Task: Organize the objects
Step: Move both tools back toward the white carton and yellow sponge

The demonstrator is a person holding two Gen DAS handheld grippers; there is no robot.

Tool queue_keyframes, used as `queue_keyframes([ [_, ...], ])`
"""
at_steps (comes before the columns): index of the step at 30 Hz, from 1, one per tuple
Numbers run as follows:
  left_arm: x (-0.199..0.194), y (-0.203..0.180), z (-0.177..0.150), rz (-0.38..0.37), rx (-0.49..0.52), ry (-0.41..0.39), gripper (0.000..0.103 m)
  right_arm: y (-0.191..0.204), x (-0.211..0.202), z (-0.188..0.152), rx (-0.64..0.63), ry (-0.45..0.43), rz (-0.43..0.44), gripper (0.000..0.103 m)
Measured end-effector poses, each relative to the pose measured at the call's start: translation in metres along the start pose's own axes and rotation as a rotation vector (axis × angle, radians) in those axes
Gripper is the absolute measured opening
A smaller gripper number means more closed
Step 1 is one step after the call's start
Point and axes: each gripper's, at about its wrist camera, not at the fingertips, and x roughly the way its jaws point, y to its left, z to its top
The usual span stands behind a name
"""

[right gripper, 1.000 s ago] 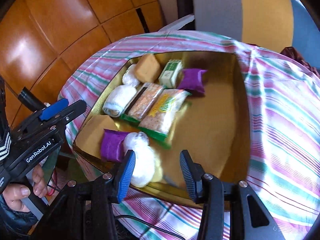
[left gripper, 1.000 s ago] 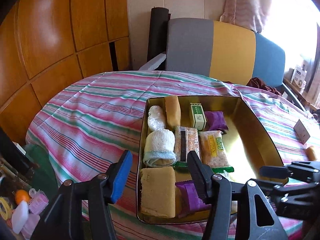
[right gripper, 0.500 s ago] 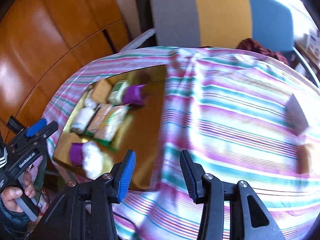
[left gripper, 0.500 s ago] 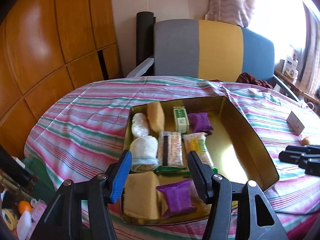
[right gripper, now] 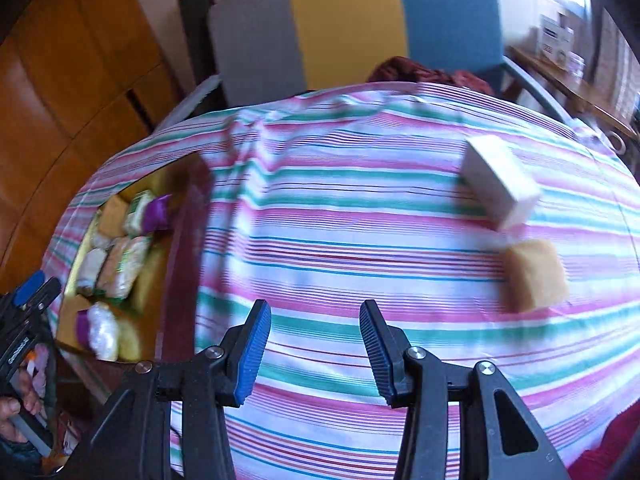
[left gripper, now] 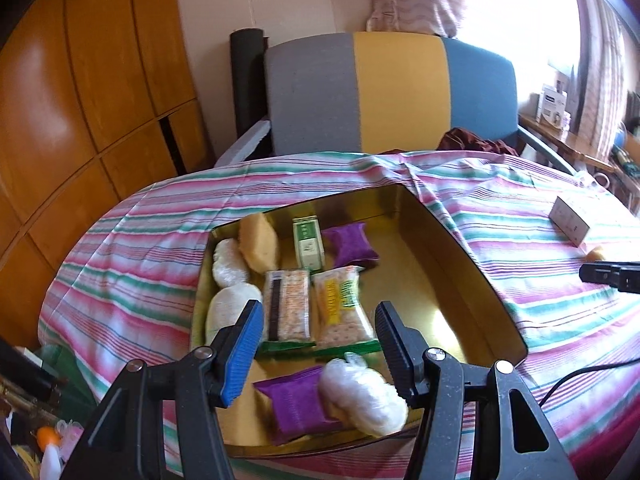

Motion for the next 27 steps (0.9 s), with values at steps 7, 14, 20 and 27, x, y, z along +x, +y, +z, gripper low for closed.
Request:
queue_keyframes([
  [7, 0.003, -0.026, 0.006, -0.040, 0.050, 0.000, 0.062, -0.048, -0.004, -0.001, 0.101, 0.026, -0.082, 0.047],
  [14, 0.004, -0.047, 0.011, -0.094, 0.086, -0.008, 0.062, -0.098, -0.017, 0.002, 0.168, 0.020, -0.171, 0.047],
  [20, 0.011, -0.063, 0.014, -0.136, 0.114, 0.009, 0.062, -0.148, -0.023, 0.009, 0.245, 0.004, -0.242, 0.057],
  [27, 0.017, -0.079, 0.018, -0.171, 0.132, 0.031, 0.062, -0.156, 0.009, 0.030, 0.138, 0.072, -0.268, 0.072],
])
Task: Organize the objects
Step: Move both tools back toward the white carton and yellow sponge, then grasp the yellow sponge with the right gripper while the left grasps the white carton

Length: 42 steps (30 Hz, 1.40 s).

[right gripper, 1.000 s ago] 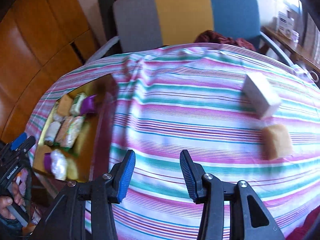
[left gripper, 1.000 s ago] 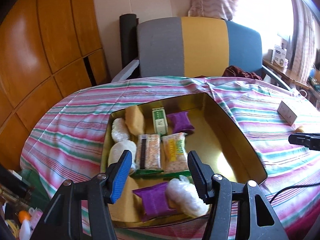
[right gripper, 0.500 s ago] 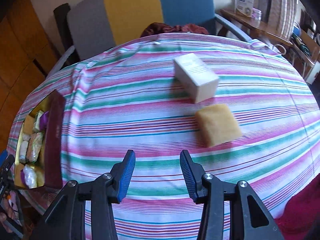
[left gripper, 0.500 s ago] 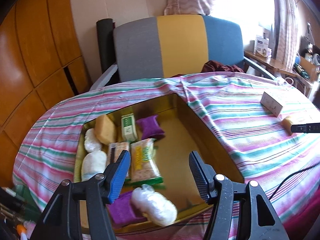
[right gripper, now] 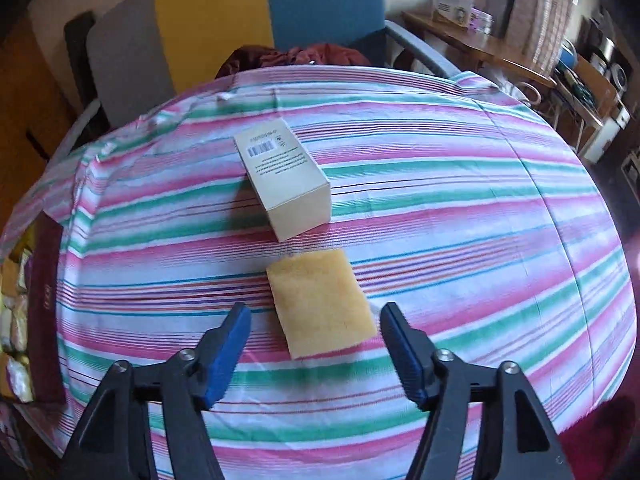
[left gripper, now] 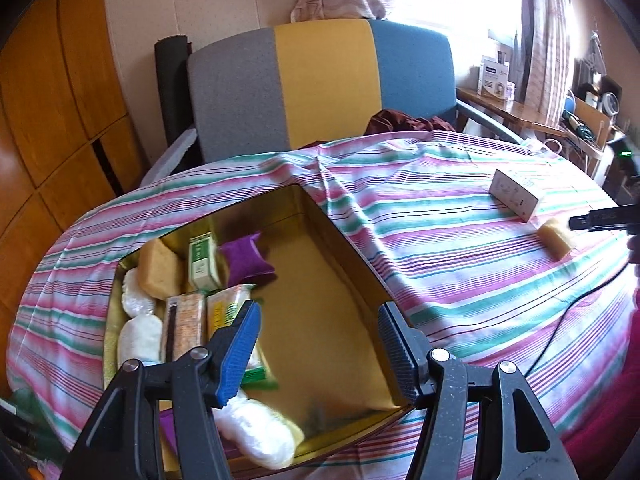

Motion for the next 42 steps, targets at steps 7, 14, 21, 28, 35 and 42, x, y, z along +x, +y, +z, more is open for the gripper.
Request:
queue_keyframes([
  [7, 0.003, -0.021, 0.013, -0.049, 0.021, 0.003, 0.064, 0.009, 0.040, 0.011, -0.101, 0.096, -0.038, 0.076],
  [14, 0.012, -0.058, 0.039, -0.139, 0.054, 0.022, 0.064, 0.005, 0.045, 0.000, -0.100, 0.090, -0.083, 0.056],
  [21, 0.037, -0.109, 0.064, -0.240, 0.080, 0.097, 0.064, -0.046, 0.018, 0.006, 0.139, -0.026, -0.173, 0.056],
  [28, 0.085, -0.169, 0.093, -0.364, 0.073, 0.238, 0.069, -0.072, 0.013, 0.007, 0.262, -0.021, -0.154, 0.056],
  [35, 0.131, -0.220, 0.124, -0.411, 0.026, 0.327, 0.070, -0.083, 0.015, 0.005, 0.313, -0.007, -0.139, 0.056],
  [42, 0.183, -0.264, 0.159, -0.401, -0.069, 0.406, 0.074, -0.093, 0.012, 0.004, 0.367, -0.013, -0.088, 0.056],
])
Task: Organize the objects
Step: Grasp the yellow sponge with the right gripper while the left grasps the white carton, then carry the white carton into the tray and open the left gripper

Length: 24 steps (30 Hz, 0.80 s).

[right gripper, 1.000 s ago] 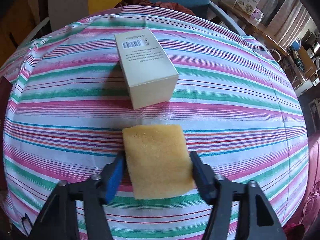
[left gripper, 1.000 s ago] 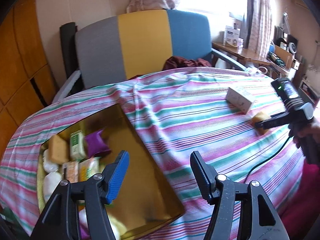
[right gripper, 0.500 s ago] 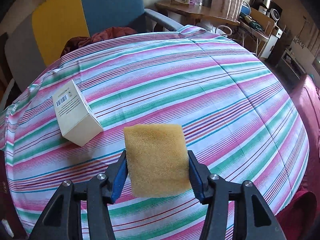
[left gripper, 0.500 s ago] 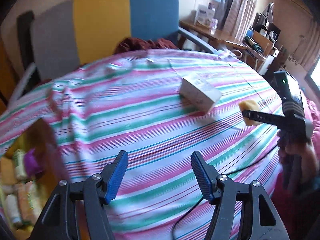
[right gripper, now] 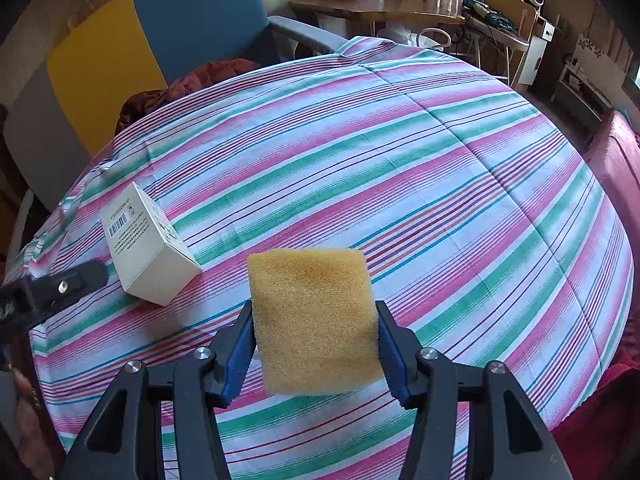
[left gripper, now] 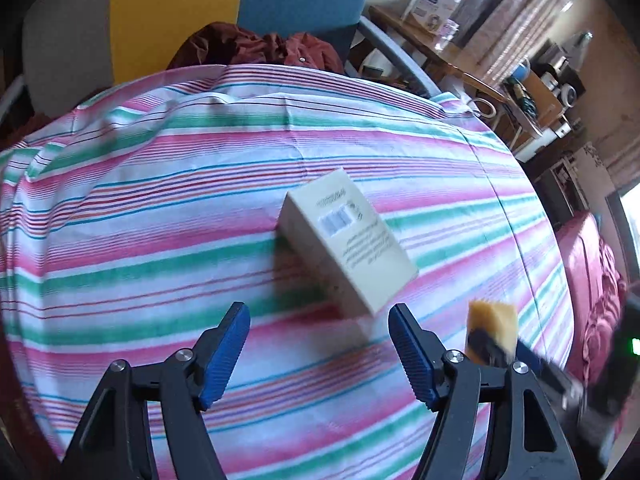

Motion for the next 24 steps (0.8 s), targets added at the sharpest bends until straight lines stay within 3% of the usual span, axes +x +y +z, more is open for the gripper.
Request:
queue_keyframes([
  [10, 0.058, -0.024, 0.046, 0.105, -0.060, 0.036, 0.077, -0.004, 0.003, 0.001, 0.013, 0.018, 0.033, 0.056],
  [14, 0.073, -0.017, 0.046, 0.083, -0.102, 0.083, 0.074, -0.001, 0.006, 0.000, -0.005, 0.029, 0.037, 0.056],
  [17, 0.061, -0.013, 0.037, 0.085, -0.047, 0.057, 0.052, 0.003, 0.008, -0.001, -0.028, 0.037, 0.046, 0.056],
  [24, 0.006, 0.011, -0.014, 0.091, 0.070, -0.021, 0.050, 0.024, 0.011, -0.009, -0.128, 0.058, 0.082, 0.056],
])
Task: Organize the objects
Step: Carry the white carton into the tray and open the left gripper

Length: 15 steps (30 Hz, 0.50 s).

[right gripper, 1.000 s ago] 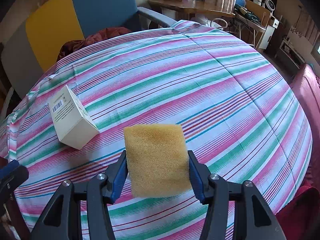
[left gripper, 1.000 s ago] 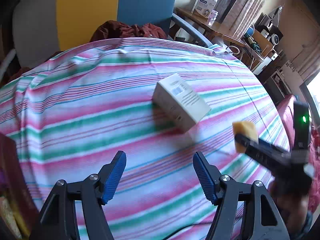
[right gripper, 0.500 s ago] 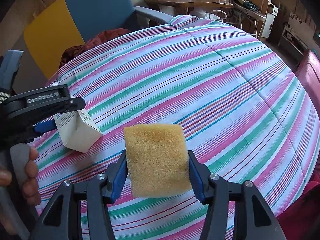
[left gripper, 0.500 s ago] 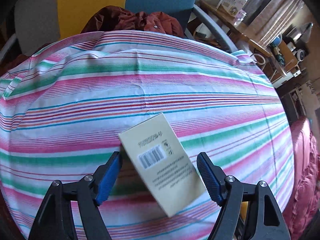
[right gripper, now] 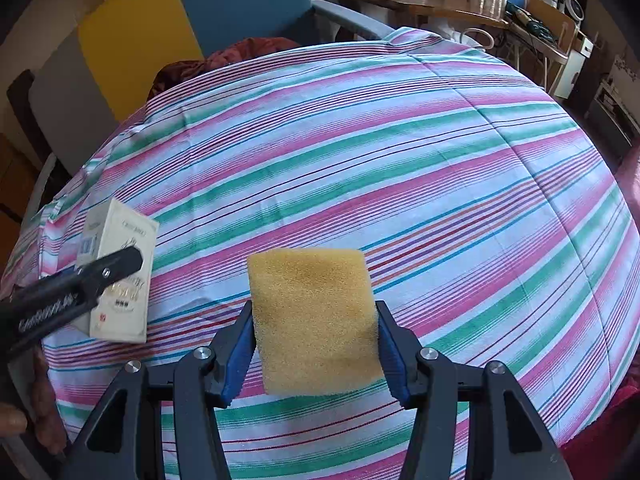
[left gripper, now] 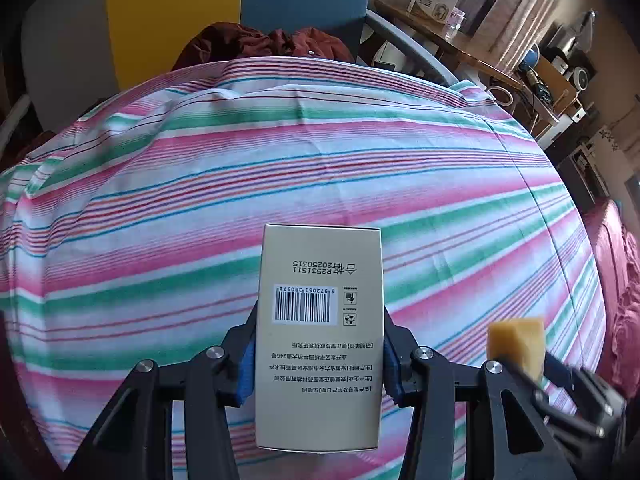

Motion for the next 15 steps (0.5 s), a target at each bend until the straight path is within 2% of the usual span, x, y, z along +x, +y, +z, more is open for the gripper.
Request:
queue_keyframes([
  [8, -0.066, 0.043, -0.088, 0.058, 0.051, -0.099, 0.050, 0.050, 0.006, -0.015, -0.230, 0.026, 0.062, 0.056],
  [15, -0.114, 0.082, -0.133, 0.100, 0.013, -0.198, 0.050, 0.067, 0.016, -0.024, -0.327, 0.028, 0.005, 0.056],
])
